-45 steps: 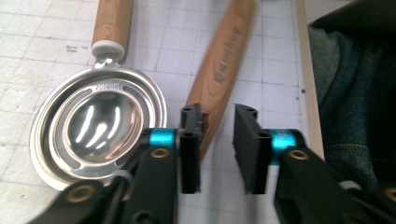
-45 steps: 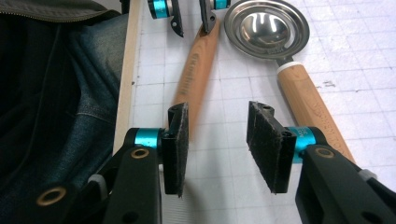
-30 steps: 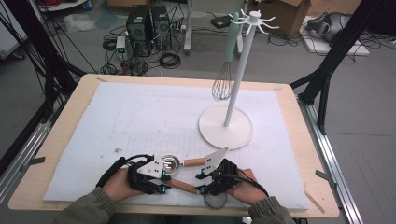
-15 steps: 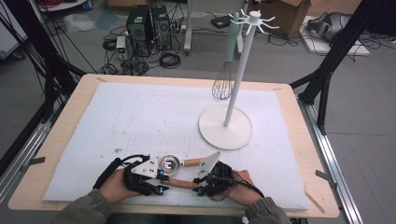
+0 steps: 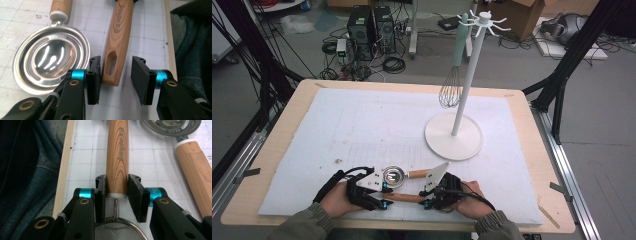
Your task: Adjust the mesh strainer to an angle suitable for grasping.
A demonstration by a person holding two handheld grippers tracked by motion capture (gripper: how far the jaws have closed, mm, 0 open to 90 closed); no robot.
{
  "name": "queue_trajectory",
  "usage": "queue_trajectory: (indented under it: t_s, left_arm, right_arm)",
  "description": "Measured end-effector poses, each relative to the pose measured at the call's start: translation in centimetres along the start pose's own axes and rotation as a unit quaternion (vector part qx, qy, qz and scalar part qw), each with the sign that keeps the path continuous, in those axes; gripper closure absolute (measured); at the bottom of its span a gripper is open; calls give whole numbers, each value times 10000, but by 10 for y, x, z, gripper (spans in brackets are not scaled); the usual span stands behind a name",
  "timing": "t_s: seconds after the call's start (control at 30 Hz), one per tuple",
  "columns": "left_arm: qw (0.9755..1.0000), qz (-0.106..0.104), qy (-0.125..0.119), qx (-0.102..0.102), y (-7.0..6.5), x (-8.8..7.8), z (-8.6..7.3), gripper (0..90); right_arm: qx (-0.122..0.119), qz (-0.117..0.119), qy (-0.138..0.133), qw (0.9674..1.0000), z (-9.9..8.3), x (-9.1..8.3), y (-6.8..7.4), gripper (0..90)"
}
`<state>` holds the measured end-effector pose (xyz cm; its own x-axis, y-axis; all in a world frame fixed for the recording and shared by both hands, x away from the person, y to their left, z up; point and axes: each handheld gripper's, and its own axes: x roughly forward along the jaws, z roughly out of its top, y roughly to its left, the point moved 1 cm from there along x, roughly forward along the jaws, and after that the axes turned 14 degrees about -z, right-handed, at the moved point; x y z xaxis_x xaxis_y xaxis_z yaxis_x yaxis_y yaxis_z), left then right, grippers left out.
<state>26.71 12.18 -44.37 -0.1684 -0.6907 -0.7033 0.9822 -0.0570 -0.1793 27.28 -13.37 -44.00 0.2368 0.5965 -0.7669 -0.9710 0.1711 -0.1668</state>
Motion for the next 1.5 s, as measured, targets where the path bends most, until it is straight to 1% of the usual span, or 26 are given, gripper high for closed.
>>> queue_trajectory:
  t_s: [0.07,0.27,0.3,0.4,0.5,0.57,0.7,0.8,0.93,1.0,1.1,1.17,1.23,1.27,1.43,1.5]
  left_arm:
    - [10000,2,27,42,0,0,1,660]
    - [9997,-3,123,206,-4,1,4,710]
    - [9996,0,165,221,-4,1,4,711]
    - [9997,12,139,219,-5,1,5,712]
    - [9996,-7,69,265,-7,-2,9,714]
    - [9995,-9,49,305,-8,-6,13,718]
    - [9994,-10,-91,329,-11,-11,20,721]
    - [9992,20,-108,385,-13,-14,25,722]
    - [9989,18,-186,427,-15,-18,32,722]
    - [9988,20,-176,457,-16,-20,35,722]
    - [9984,8,-305,479,-17,-23,36,721]
    - [9981,-21,-376,478,-16,-26,38,713]
    - [9981,-14,-399,473,-16,-27,40,678]
    - [9979,-19,-423,496,-17,-27,41,674]
    - [9970,-25,-523,562,-19,-31,47,678]
    - [9966,-63,-590,571,-20,-33,47,692]
  right_arm:
    - [-16,13,1,10000,0,0,0,687]
    - [-14,-19,-62,10000,0,-2,-1,693]
    - [-9,-14,-64,10000,0,-2,-1,693]
    - [-15,-23,-60,10000,0,-2,-1,690]
    - [-15,-47,-64,10000,2,-1,1,686]
    - [-69,-104,-96,9999,4,-1,2,686]
    - [-79,-147,-120,9998,8,-4,3,683]
    - [-205,-255,-141,9994,14,-5,4,682]
    - [-234,-314,-201,9990,20,-8,7,684]
    - [-306,-382,-236,9985,22,-8,8,692]
    - [-328,-336,-244,9986,23,-12,7,701]
    - [-278,-327,-312,9986,24,-14,6,703]
    - [-206,-252,-376,9988,24,-15,5,702]
    - [-206,-262,-423,9985,26,-16,4,702]
    - [-256,-211,-550,9979,35,-19,4,703]
    - [-215,-159,-621,9977,38,-21,4,703]
